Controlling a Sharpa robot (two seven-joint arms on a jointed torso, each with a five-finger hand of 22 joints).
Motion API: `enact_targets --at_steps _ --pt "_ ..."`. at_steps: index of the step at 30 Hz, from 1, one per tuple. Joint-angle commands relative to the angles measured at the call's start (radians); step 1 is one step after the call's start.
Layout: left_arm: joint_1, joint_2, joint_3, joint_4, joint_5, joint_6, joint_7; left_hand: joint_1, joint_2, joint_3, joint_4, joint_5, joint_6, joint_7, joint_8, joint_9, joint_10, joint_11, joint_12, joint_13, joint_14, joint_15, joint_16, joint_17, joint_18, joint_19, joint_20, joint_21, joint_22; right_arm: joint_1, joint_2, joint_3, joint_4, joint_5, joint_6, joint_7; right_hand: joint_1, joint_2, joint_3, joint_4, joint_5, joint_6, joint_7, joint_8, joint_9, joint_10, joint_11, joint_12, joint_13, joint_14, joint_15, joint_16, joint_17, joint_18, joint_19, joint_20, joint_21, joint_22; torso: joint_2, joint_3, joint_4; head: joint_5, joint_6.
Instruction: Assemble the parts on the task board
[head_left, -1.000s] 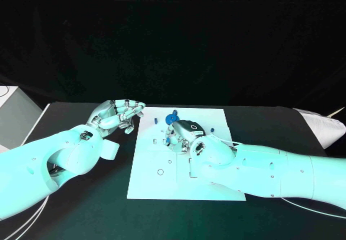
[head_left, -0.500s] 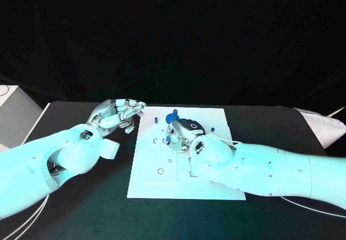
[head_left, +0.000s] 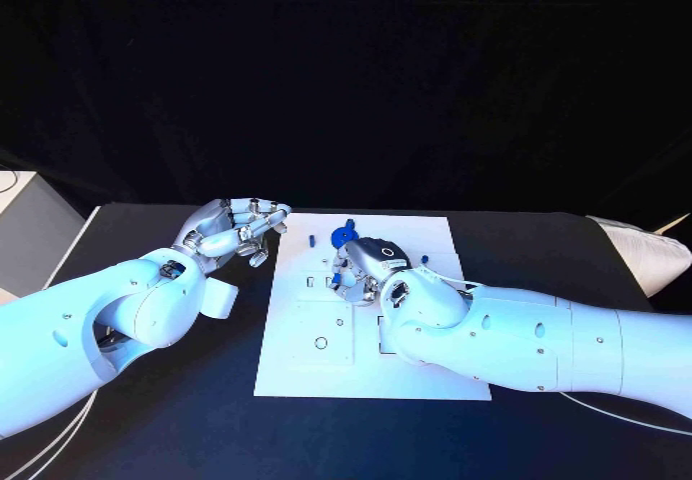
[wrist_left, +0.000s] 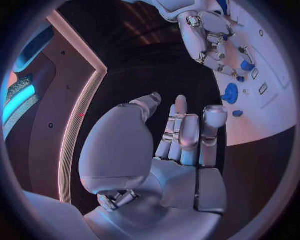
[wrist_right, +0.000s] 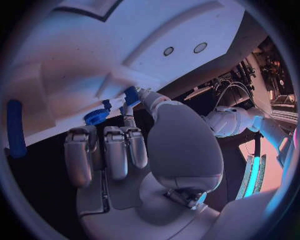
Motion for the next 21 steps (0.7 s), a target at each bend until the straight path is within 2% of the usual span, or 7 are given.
enact_targets --at_steps 1,11,12,15,21 --pt "0.000 0.000 0.000 0.003 -0.003 0.017 0.003 0.002 0.007 -0.004 0.000 0.002 0.001 0.000 0.001 0.001 0.001 -0.002 -0.001 -0.001 -0.002 0.002 -0.004 0.000 -0.018 -0.003 0.001 0.005 0.001 -0.004 0.000 -0.003 -0.001 0.000 0.035 0.004 -0.008 -0.008 -0.011 0.002 -0.003 -0.010 0.003 -0.007 -0.007 0.074 0.007 -0.010 0.236 0.104 0.007 0.004 0.263 -0.012 0.090 0.006 -0.006 0.231 0.000 0.0003 0.0003 0.000 0.000" --pt "0.000 0.000 0.000 0.002 -0.003 0.018 0.002 0.002 0.007 -0.004 0.000 0.002 0.001 0.000 0.001 0.001 0.001 -0.002 -0.001 -0.001 -0.002 0.002 -0.004 0.000 -0.018 -0.003 0.001 0.005 0.001 -0.004 -0.002 -0.003 -0.001 0.003 0.011 0.016 -0.016 -0.022 -0.060 0.021 -0.019 -0.060 0.023 -0.036 -0.029 0.045 0.026 -0.041 0.212 0.104 0.024 0.004 0.263 -0.012 0.089 0.021 -0.009 0.229 0.001 0.0007 -0.0007 0.001 0.002" --pt "0.000 -0.001 0.000 0.002 -0.003 0.018 0.002 0.004 0.007 -0.005 0.000 0.002 0.001 0.000 0.001 0.002 0.001 -0.002 -0.001 -0.001 -0.002 0.002 -0.003 0.001 -0.017 -0.003 0.000 0.005 0.000 -0.004 -0.002 -0.003 -0.001 0.003 0.007 0.018 -0.018 -0.024 -0.080 0.028 -0.038 -0.083 0.030 -0.050 -0.038 0.029 0.032 -0.058 0.200 0.104 0.029 0.004 0.263 -0.012 0.089 0.025 -0.009 0.229 0.001 0.0006 -0.0007 0.001 0.002" --pt "0.000 0.000 0.000 0.001 -0.003 0.018 0.002 0.004 0.007 -0.005 0.000 0.002 0.001 0.000 0.001 0.002 0.001 -0.002 -0.001 -0.001 -0.002 0.002 -0.003 0.001 -0.017 -0.003 0.000 0.005 0.000 -0.004 -0.004 -0.003 0.001 0.005 -0.005 0.024 -0.010 -0.020 -0.125 0.046 -0.056 -0.097 0.037 -0.059 -0.051 0.014 0.039 -0.073 0.188 0.104 0.036 0.004 0.263 -0.011 0.088 0.033 -0.011 0.228 0.000 0.0008 0.0001 0.002 0.002" --pt "0.000 0.001 0.000 -0.001 -0.007 0.017 -0.001 0.005 0.007 -0.006 0.000 0.002 0.001 0.000 0.001 0.002 0.001 -0.002 -0.001 -0.001 -0.002 0.002 -0.003 0.001 -0.017 -0.003 0.000 0.004 -0.001 -0.004 -0.010 -0.003 0.009 0.006 -0.033 0.033 0.021 -0.006 -0.209 0.088 -0.070 -0.115 0.046 -0.072 -0.071 0.004 0.048 -0.082 0.179 0.104 0.044 0.004 0.263 -0.011 0.088 0.042 -0.011 0.228 0.001 0.0015 -0.0001 0.002 0.003"
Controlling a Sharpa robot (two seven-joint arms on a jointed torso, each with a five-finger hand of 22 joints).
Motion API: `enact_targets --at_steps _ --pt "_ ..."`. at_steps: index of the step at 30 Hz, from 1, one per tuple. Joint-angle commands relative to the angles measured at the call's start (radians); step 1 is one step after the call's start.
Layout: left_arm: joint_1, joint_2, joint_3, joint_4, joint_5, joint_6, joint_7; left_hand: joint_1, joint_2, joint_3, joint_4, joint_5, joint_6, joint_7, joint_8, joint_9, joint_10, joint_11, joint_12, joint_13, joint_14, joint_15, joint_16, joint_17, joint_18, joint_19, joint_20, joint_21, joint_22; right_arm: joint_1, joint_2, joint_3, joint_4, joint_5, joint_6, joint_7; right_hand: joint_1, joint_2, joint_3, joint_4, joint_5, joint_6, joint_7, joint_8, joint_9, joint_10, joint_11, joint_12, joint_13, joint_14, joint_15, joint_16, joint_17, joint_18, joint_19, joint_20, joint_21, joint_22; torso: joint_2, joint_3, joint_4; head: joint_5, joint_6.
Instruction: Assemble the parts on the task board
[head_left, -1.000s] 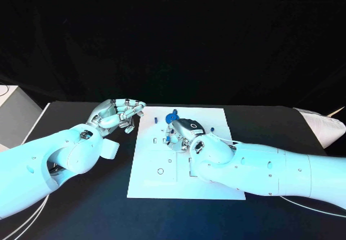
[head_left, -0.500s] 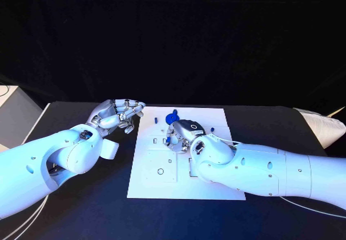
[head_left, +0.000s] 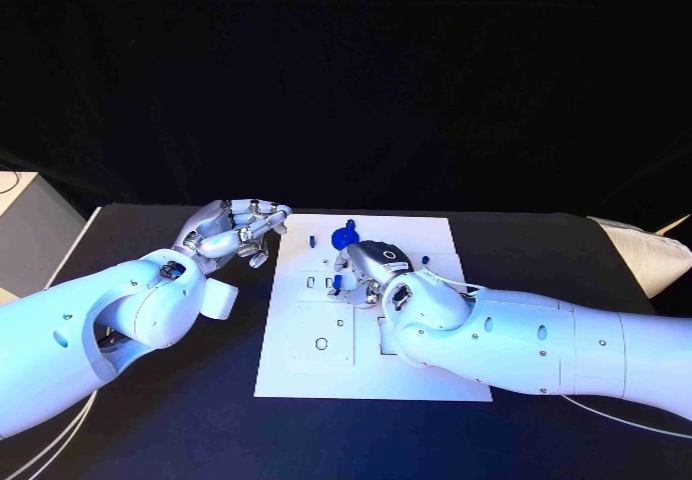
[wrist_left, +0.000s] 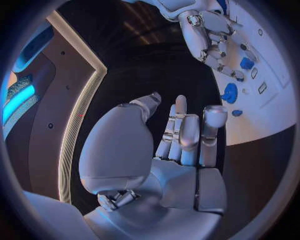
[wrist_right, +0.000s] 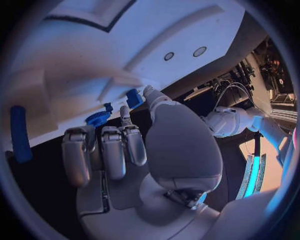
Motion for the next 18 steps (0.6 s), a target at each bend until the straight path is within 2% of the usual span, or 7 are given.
enact_targets --at_steps 1,8,10,13,15,16,18 --pt "0.000 0.002 0.000 -0.001 -0.009 0.014 -0.001 0.005 0.007 -0.006 0.000 0.002 0.001 0.000 0.001 0.001 0.001 -0.002 -0.001 -0.002 -0.002 0.002 -0.004 0.001 -0.017 -0.003 0.000 0.005 0.000 -0.001 -0.006 0.000 0.010 -0.001 -0.038 0.026 0.019 0.003 -0.026 0.016 -0.006 -0.007 0.001 -0.005 -0.006 0.003 0.006 -0.005 0.179 0.106 0.007 0.004 0.263 -0.011 0.086 0.009 -0.003 0.227 0.000 0.0003 -0.0001 -0.001 0.002" --pt "0.000 0.012 0.000 -0.014 -0.069 0.001 -0.047 0.015 0.003 -0.033 0.005 0.002 -0.010 0.000 -0.003 0.000 0.025 -0.005 0.034 0.016 0.011 0.000 0.009 0.020 -0.019 -0.002 -0.001 0.008 0.005 0.001 -0.040 0.001 0.046 0.014 -0.103 0.077 0.027 0.009 -0.055 0.026 -0.007 -0.004 0.002 -0.005 -0.012 0.006 0.007 -0.002 0.181 0.106 0.009 0.004 0.263 -0.011 0.086 0.011 -0.004 0.227 -0.002 0.0006 0.0005 0.000 0.003" --pt "0.000 0.018 0.000 -0.023 -0.098 -0.009 -0.081 0.022 0.008 -0.052 0.009 0.004 0.011 0.002 0.021 0.010 0.045 -0.007 0.097 0.055 0.037 -0.001 0.039 0.059 -0.018 -0.004 -0.002 0.008 0.001 0.005 -0.057 0.002 0.057 0.054 -0.140 0.142 0.035 0.018 -0.057 0.025 0.009 0.004 0.000 -0.001 -0.014 0.006 0.005 0.000 0.181 0.106 0.007 0.004 0.263 -0.010 0.084 0.010 -0.007 0.224 -0.005 0.0014 -0.0013 0.001 0.001" --pt "0.001 0.030 0.000 -0.042 -0.147 -0.015 -0.152 0.031 0.021 -0.079 0.030 0.003 0.012 -0.002 0.067 0.030 0.035 -0.011 0.249 0.155 0.076 -0.005 0.089 0.126 -0.023 0.017 -0.005 0.027 0.030 0.020 -0.083 0.003 0.065 0.148 -0.173 0.267 0.065 0.036 -0.041 0.020 0.038 0.012 -0.001 0.005 -0.017 0.004 0.004 -0.002 0.179 0.106 0.006 0.004 0.263 -0.007 0.080 0.009 -0.017 0.216 -0.008 0.0024 -0.0037 0.005 0.011" --pt "0.002 0.040 0.000 -0.060 -0.190 -0.015 -0.212 0.024 0.025 -0.091 0.058 0.002 -0.001 -0.007 0.109 0.056 0.031 -0.015 0.395 0.276 0.104 -0.007 0.122 0.172 -0.031 0.044 -0.008 0.051 0.070 0.033 -0.104 0.005 0.066 0.246 -0.176 0.367 0.075 0.038 -0.035 0.019 0.048 0.016 -0.002 0.008 -0.018 0.001 0.003 -0.004 0.177 0.106 0.005 0.004 0.263 -0.007 0.079 0.008 -0.020 0.213 -0.013 0.0043 -0.0053 0.006 0.015" --pt "0.003 0.046 0.000 -0.069 -0.213 -0.011 -0.242 0.028 0.029 -0.084 0.063 0.005 0.004 -0.012 0.140 0.074 0.102 -0.020 0.520 0.417 0.141 -0.013 0.163 0.236 -0.043 0.090 -0.012 0.091 0.144 0.041 -0.116 0.006 0.067 0.296 -0.175 0.412 0.086 0.038 -0.028 0.017 0.061 0.018 -0.003 0.010 -0.020 0.001 0.002 -0.004 0.177 0.106 0.004 0.004 0.263 -0.006 0.078 0.007 -0.021 0.213 -0.014 0.0057 -0.0066 0.007 0.015" --pt "0.005 0.060 0.001 -0.086 -0.275 0.012 -0.323 0.013 0.025 -0.068 0.070 0.003 -0.005 -0.020 0.180 0.102 0.149 -0.026 0.613 0.522 0.172 -0.019 0.197 0.291 -0.055 0.130 -0.019 0.129 0.210 0.058 -0.148 0.009 0.074 0.407 -0.165 0.495 0.099 0.041 -0.017 0.013 0.080 0.020 -0.003 0.013 -0.021 0.002 0.002 -0.002 0.178 0.106 0.004 0.004 0.263 -0.007 0.080 0.007 -0.018 0.215 -0.017 0.0089 -0.0089 0.010 0.012"
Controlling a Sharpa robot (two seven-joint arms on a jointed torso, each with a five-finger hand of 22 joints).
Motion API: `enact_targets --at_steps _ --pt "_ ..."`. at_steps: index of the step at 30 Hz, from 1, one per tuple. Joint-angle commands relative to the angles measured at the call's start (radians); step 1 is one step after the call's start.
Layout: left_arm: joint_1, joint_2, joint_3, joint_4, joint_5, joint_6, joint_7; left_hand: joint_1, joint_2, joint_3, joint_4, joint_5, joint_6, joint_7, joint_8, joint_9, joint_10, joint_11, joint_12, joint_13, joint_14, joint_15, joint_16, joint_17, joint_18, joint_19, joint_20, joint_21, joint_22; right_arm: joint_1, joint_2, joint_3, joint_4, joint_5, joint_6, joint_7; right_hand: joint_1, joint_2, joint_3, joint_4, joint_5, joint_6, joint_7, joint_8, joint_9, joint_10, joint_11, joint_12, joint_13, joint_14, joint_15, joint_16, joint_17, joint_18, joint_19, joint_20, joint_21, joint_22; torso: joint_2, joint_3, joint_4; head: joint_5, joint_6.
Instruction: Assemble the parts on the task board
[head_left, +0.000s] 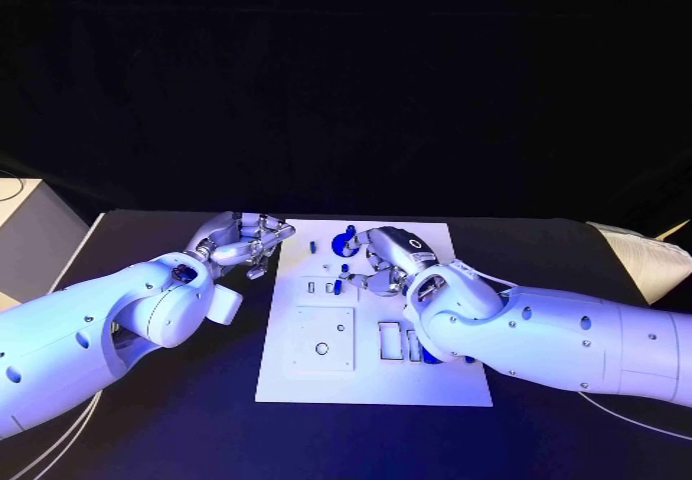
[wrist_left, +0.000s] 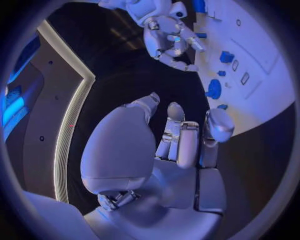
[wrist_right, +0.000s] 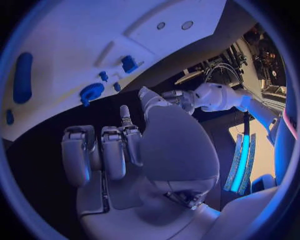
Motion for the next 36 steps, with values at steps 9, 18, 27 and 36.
enact_targets --at_steps 9,18,27,36 --pt "0.024 0.084 0.001 -0.059 -0.403 0.196 -0.451 -0.090 0.001 0.025 0.007 0.003 -0.043 -0.006 0.059 0.052 0.078 -0.005 0.133 0.156 0.091 -0.005 0.062 0.227 -0.036 0.084 -0.008 0.077 0.147 0.056 -0.134 0.015 0.043 0.415 -0.010 0.347 0.009 -0.002 0.025 0.004 0.065 0.018 0.000 0.014 -0.002 0.008 0.000 0.004 0.181 0.106 0.003 0.004 0.263 -0.008 0.084 0.003 0.000 0.218 -0.025 0.0134 -0.0077 0.011 -0.012" --pt "0.076 0.176 -0.017 -0.118 -0.545 0.289 -0.612 -0.123 0.000 0.025 0.008 0.003 -0.060 -0.004 0.056 0.058 0.116 -0.002 0.171 0.207 0.107 -0.003 0.081 0.263 -0.053 0.132 -0.007 0.117 0.235 0.086 -0.199 0.018 0.036 0.528 0.022 0.377 0.001 -0.004 0.027 0.007 0.074 0.022 -0.001 0.018 0.000 0.012 -0.001 0.008 0.184 0.106 0.002 0.004 0.263 -0.008 0.085 0.002 0.001 0.219 -0.034 0.0239 -0.0129 0.021 -0.014" --pt "0.165 0.252 -0.076 -0.174 -0.606 0.363 -0.691 -0.189 0.009 0.005 0.010 0.002 -0.064 -0.007 0.063 0.069 0.145 -0.004 0.199 0.248 0.107 -0.005 0.081 0.263 -0.061 0.154 -0.008 0.137 0.276 0.094 -0.212 0.018 0.000 0.547 0.029 0.354 -0.003 -0.008 0.028 0.007 0.086 0.022 -0.002 0.019 0.000 0.012 -0.002 0.008 0.184 0.106 0.001 0.004 0.263 -0.007 0.084 0.001 -0.002 0.217 -0.038 0.0325 -0.0177 0.032 -0.017" --pt "0.192 0.306 -0.105 -0.206 -0.644 0.432 -0.729 -0.224 0.015 -0.017 0.010 0.003 -0.062 -0.012 0.075 0.080 0.141 -0.008 0.193 0.237 0.107 -0.008 0.081 0.263 -0.063 0.158 -0.010 0.142 0.287 0.095 -0.214 0.018 -0.009 0.534 0.035 0.322 -0.006 -0.011 0.028 0.008 0.092 0.020 -0.002 0.019 0.000 0.011 -0.002 0.007 0.183 0.106 0.001 0.004 0.263 -0.007 0.083 0.001 -0.005 0.215 -0.038 0.0331 -0.0188 0.028 -0.011"
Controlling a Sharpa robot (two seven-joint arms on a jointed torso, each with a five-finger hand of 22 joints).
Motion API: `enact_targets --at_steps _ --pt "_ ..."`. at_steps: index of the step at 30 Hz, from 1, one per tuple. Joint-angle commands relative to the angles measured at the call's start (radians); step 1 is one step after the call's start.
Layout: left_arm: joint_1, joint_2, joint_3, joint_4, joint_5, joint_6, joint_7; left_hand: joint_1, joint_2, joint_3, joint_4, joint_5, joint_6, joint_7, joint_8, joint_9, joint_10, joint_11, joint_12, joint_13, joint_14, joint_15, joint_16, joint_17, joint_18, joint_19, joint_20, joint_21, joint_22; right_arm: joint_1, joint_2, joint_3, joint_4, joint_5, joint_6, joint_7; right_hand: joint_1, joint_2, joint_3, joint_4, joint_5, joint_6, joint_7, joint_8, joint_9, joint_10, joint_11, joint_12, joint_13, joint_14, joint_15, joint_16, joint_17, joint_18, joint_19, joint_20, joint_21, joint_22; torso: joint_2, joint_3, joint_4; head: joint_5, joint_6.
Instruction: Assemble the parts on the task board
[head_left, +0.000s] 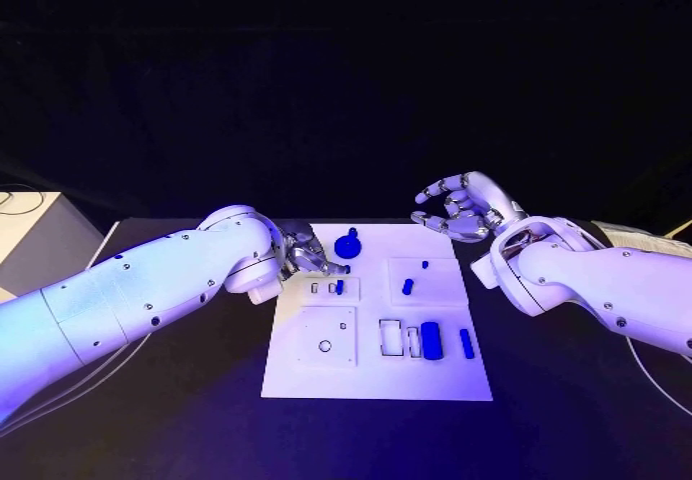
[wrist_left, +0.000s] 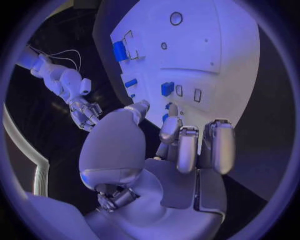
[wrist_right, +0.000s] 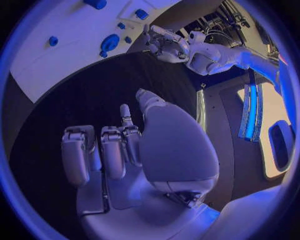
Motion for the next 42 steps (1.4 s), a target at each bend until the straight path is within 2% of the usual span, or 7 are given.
enact_targets --at_steps 1,5,17,21,31,34,42 --pt "0.007 0.018 -0.004 -0.011 -0.050 0.089 -0.050 -0.019 0.003 -0.018 -0.001 0.004 -0.003 -0.008 0.011 0.006 0.001 -0.001 -0.005 -0.007 0.107 -0.008 0.003 0.263 -0.016 0.010 0.000 0.005 0.011 0.001 -0.001 0.001 -0.002 -0.001 0.021 -0.017 -0.006 -0.007 0.004 0.000 0.003 0.004 0.001 0.004 0.001 0.011 -0.002 0.003 0.183 0.106 0.001 0.004 0.263 -0.007 0.083 0.001 -0.005 0.215 0.001 -0.0001 -0.0011 -0.003 0.008" --pt "0.012 0.037 -0.009 -0.030 -0.061 0.116 -0.057 -0.027 0.010 -0.028 0.000 0.003 -0.002 -0.010 0.017 0.013 -0.005 -0.003 -0.013 -0.020 0.107 -0.010 0.003 0.263 -0.017 0.011 -0.001 0.007 0.014 0.001 -0.001 0.001 -0.003 -0.007 0.024 -0.025 -0.010 -0.009 0.004 0.001 0.005 0.003 0.001 0.004 0.001 0.010 -0.002 0.002 0.182 0.106 0.001 0.004 0.263 -0.006 0.081 0.001 -0.007 0.213 0.000 -0.0001 -0.0020 -0.001 0.001" --pt "0.016 0.087 -0.030 -0.089 -0.077 0.160 -0.064 -0.037 0.021 -0.037 0.000 0.003 -0.002 -0.014 0.027 0.025 -0.009 -0.006 -0.020 -0.033 0.107 -0.012 0.003 0.263 -0.018 0.014 -0.003 0.009 0.021 0.001 0.001 0.001 -0.008 -0.014 0.035 -0.041 -0.012 -0.010 0.003 0.001 0.006 0.002 0.001 0.003 0.001 0.009 -0.001 0.001 0.182 0.106 0.001 0.004 0.263 -0.006 0.081 0.001 -0.008 0.212 0.003 -0.0016 -0.0027 -0.001 -0.003" --pt "0.017 0.095 -0.032 -0.098 -0.076 0.169 -0.065 -0.038 0.024 -0.038 0.000 0.004 -0.003 -0.014 0.029 0.027 -0.011 -0.007 -0.022 -0.036 0.107 -0.013 0.003 0.263 -0.018 0.015 -0.004 0.010 0.023 0.001 0.002 0.001 -0.009 -0.014 0.037 -0.044 -0.014 -0.010 0.003 0.002 0.007 0.002 0.001 0.003 0.001 0.010 -0.001 0.002 0.182 0.106 0.001 0.004 0.263 -0.006 0.081 0.001 -0.008 0.212 0.004 -0.0008 -0.0018 -0.011 -0.001" --pt "0.016 0.110 -0.035 -0.121 -0.070 0.176 -0.061 -0.023 0.035 -0.024 -0.002 0.004 -0.010 -0.017 0.038 0.041 -0.016 -0.010 -0.030 -0.050 0.107 -0.016 0.003 0.263 -0.018 0.015 -0.006 0.011 0.023 0.001 0.005 0.001 -0.010 -0.015 0.041 -0.049 -0.016 -0.009 0.004 0.002 0.008 0.001 0.001 0.003 0.001 0.008 -0.001 0.000 0.181 0.106 0.001 0.004 0.263 -0.005 0.080 0.001 -0.010 0.211 0.003 -0.0035 -0.0003 -0.012 -0.010" --pt "0.016 0.113 -0.036 -0.123 -0.066 0.166 -0.056 -0.012 0.034 -0.003 -0.002 0.004 0.010 -0.025 0.068 0.069 -0.013 -0.016 -0.027 -0.040 0.107 -0.021 0.003 0.263 -0.019 0.015 -0.010 0.012 0.026 0.001 0.006 0.001 -0.011 -0.015 0.043 -0.052 -0.016 -0.009 0.004 0.002 0.008 0.001 0.001 0.003 0.001 0.008 -0.001 0.000 0.181 0.106 0.001 0.004 0.263 -0.005 0.080 0.001 -0.010 0.211 0.003 -0.0031 0.0010 -0.012 -0.009" --pt "0.016 0.115 -0.036 -0.126 -0.053 0.158 -0.048 0.000 0.032 0.025 -0.002 0.004 0.004 -0.028 0.082 0.095 -0.017 -0.020 -0.033 -0.048 0.107 -0.024 0.003 0.263 -0.019 0.015 -0.013 0.012 0.027 0.001 0.009 0.001 -0.013 -0.020 0.051 -0.056 -0.017 -0.008 0.004 0.002 0.008 0.001 0.001 0.004 0.001 0.009 -0.002 0.001 0.181 0.106 0.001 0.004 0.263 -0.005 0.080 0.001 -0.011 0.210 0.002 -0.0029 -0.0001 -0.013 -0.013"
